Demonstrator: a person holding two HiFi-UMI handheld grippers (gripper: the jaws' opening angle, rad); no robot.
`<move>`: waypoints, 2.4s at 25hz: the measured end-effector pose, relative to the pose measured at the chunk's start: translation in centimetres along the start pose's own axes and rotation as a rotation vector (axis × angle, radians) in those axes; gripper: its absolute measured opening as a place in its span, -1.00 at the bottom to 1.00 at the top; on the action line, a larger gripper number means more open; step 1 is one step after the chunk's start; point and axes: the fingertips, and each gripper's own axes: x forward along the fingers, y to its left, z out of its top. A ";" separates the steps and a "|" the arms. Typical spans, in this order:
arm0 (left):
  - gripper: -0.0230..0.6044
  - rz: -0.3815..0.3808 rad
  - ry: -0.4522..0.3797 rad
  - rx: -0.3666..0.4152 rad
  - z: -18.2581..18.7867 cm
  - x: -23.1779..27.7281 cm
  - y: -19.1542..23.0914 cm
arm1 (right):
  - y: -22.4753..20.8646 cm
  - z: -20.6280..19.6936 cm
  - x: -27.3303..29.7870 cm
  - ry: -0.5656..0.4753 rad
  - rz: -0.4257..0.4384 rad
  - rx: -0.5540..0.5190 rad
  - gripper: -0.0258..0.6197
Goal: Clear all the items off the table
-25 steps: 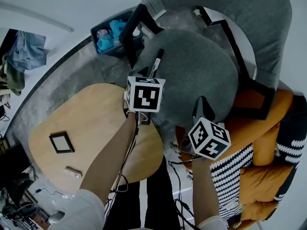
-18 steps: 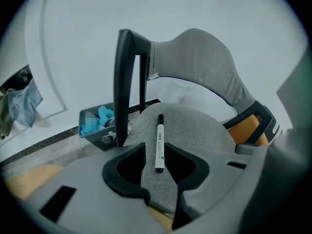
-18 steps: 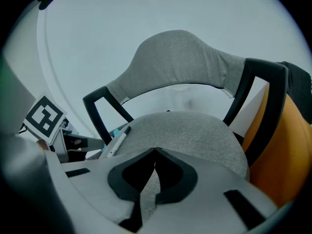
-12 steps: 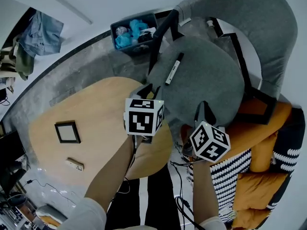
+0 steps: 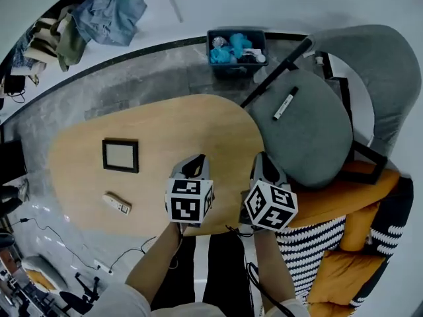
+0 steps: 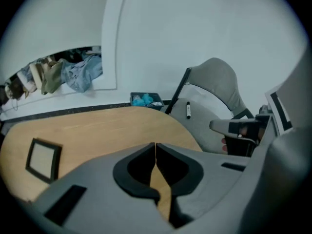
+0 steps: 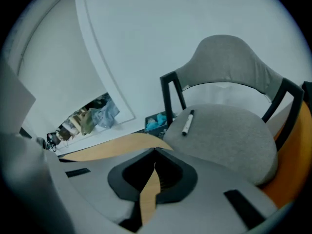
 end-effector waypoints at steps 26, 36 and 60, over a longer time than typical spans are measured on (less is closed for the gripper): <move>-0.90 0.167 -0.093 -0.412 -14.1 -13.3 20.3 | 25.2 -14.9 -0.6 0.237 0.279 -0.341 -0.84; -0.90 0.182 -0.084 -0.460 -22.0 -19.8 28.4 | 35.6 -22.6 -2.3 0.330 0.385 -0.472 -0.84; -0.05 -0.246 0.249 0.885 -25.3 -16.0 28.9 | 35.3 -25.3 -0.8 0.372 0.309 -0.441 -0.84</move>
